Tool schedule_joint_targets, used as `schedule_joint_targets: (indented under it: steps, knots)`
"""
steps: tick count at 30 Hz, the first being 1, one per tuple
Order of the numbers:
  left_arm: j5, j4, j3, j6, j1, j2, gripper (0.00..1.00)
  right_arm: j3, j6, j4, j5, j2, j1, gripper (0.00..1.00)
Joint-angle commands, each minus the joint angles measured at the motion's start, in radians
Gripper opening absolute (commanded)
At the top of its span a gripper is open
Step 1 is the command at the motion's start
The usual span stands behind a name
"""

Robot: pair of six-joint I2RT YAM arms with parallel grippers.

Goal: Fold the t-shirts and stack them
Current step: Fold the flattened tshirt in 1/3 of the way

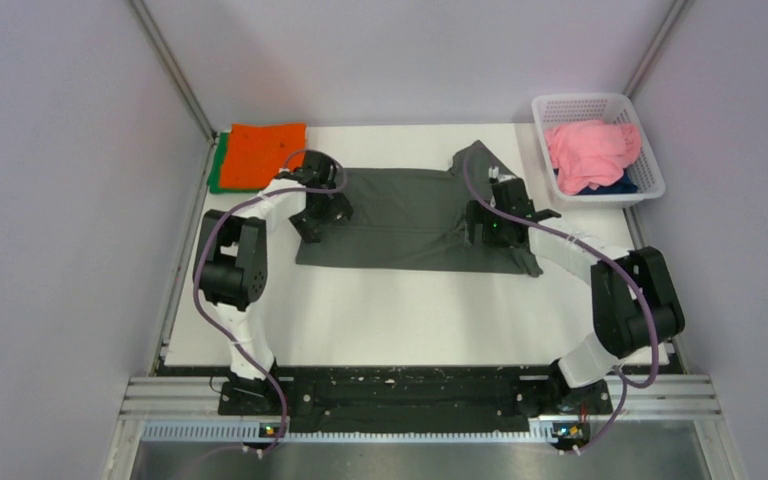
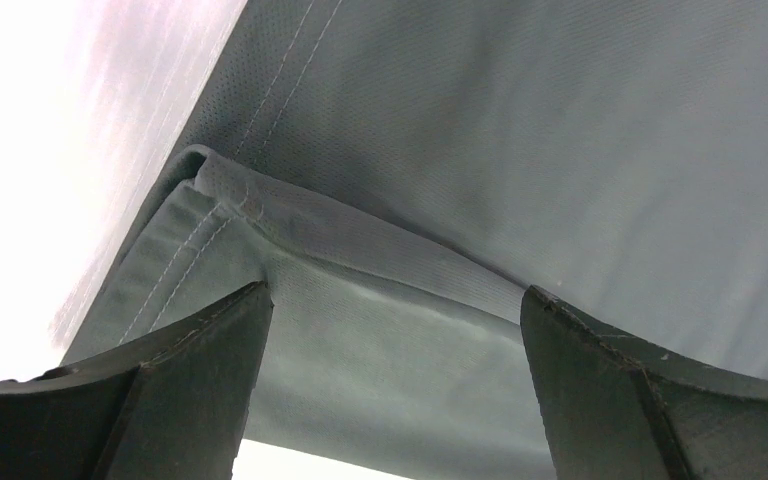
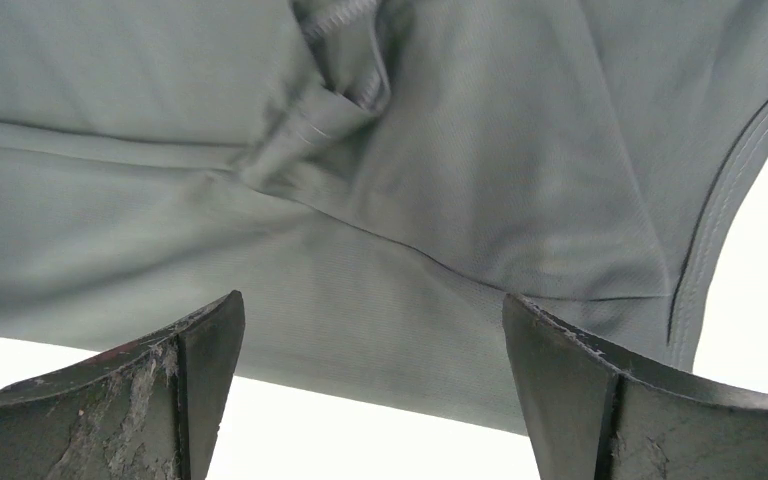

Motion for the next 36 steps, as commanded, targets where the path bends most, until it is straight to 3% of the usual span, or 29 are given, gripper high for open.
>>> schedule_joint_targets:
  steps: [1, 8, 11, 17, 22, 25, 29, 36]
  knots:
    - [0.0, 0.015, 0.0, 0.027, -0.002, 0.03, 0.99, -0.014, 0.034, 0.07, -0.009, 0.065, -0.019, 0.99]
    - [-0.031, 0.01, -0.132, 0.012, -0.001, -0.031, 0.99, -0.112, 0.078, -0.031, -0.023, 0.072, -0.025, 0.99]
    - [-0.033, -0.016, -0.239, -0.011, -0.001, -0.116, 0.99, -0.187, 0.084, -0.097, -0.14, -0.037, -0.024, 0.99]
    - [0.003, -0.025, -0.521, -0.061, -0.013, -0.367, 0.99, -0.31, 0.192, -0.325, -0.165, -0.32, -0.021, 0.99]
    - [0.019, -0.101, -0.615, -0.133, -0.044, -0.522, 0.99, -0.353, 0.307, -0.418, -0.157, -0.471, 0.055, 0.99]
    - [0.011, -0.123, -0.607, -0.138, -0.047, -0.607, 0.99, -0.327, 0.306, -0.427, -0.142, -0.543, 0.085, 0.99]
    - [-0.067, -0.167, -0.469, -0.077, -0.048, -0.636, 0.99, -0.176, 0.198, -0.384, -0.058, -0.567, 0.087, 0.99]
    - [-0.199, -0.072, -0.264, 0.057, 0.023, -0.462, 0.99, -0.1, 0.166, -0.015, 0.055, -0.454, 0.057, 0.99]
